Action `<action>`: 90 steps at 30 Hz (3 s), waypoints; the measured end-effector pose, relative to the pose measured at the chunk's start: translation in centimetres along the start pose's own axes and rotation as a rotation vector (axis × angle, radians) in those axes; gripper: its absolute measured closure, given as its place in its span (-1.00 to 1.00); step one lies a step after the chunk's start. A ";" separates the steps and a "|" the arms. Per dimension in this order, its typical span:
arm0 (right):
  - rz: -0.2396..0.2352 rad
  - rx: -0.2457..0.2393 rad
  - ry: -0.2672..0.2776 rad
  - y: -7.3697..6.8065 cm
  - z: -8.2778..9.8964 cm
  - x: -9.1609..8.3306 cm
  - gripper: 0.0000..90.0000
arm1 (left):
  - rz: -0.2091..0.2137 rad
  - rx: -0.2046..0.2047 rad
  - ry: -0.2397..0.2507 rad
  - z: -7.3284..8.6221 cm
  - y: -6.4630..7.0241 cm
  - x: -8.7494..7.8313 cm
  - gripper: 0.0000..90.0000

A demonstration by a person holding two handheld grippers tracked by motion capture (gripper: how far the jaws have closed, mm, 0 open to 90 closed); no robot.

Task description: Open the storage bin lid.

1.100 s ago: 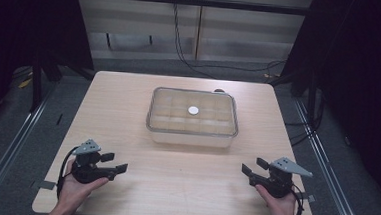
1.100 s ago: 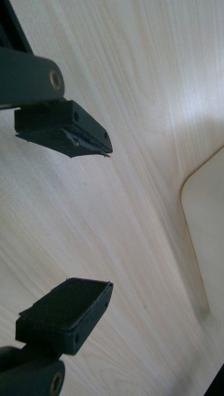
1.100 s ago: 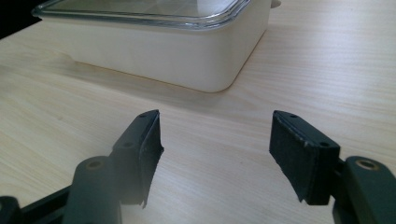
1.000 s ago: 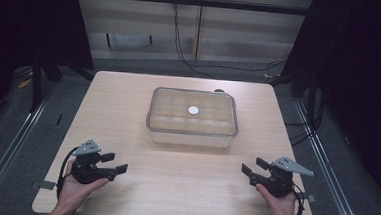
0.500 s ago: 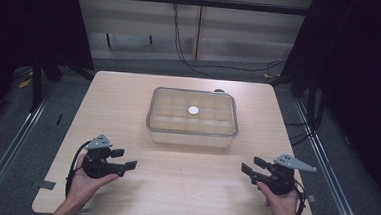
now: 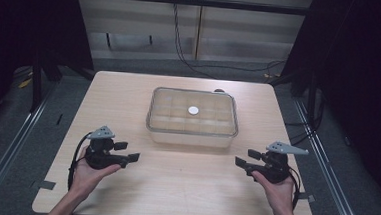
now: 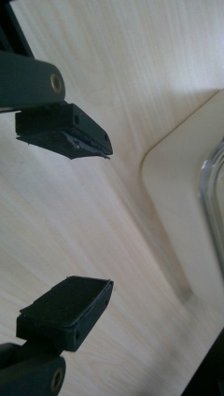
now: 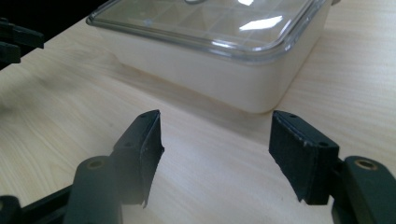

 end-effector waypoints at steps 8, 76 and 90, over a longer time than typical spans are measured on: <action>-0.034 -0.011 0.005 0.4 -2.1 0.8 -0.29 | 0.000 -0.011 -0.018 -0.7 -0.5 1.2 -0.30; 0.029 0.060 -0.190 6.9 -8.8 11.9 -0.58 | -0.028 -0.056 -0.085 -9.5 -5.2 10.3 -0.51; 0.006 0.094 -0.223 6.9 -8.4 13.1 -0.71 | 0.015 -0.074 -0.120 -9.8 -5.2 11.2 -0.66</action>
Point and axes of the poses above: each handheld gripper's, and its own axes: x roughly forward along the jaws, z roughly out of its underside, y roughly to its right, the point moved 5 cm from there along x, roughly forward along the jaws
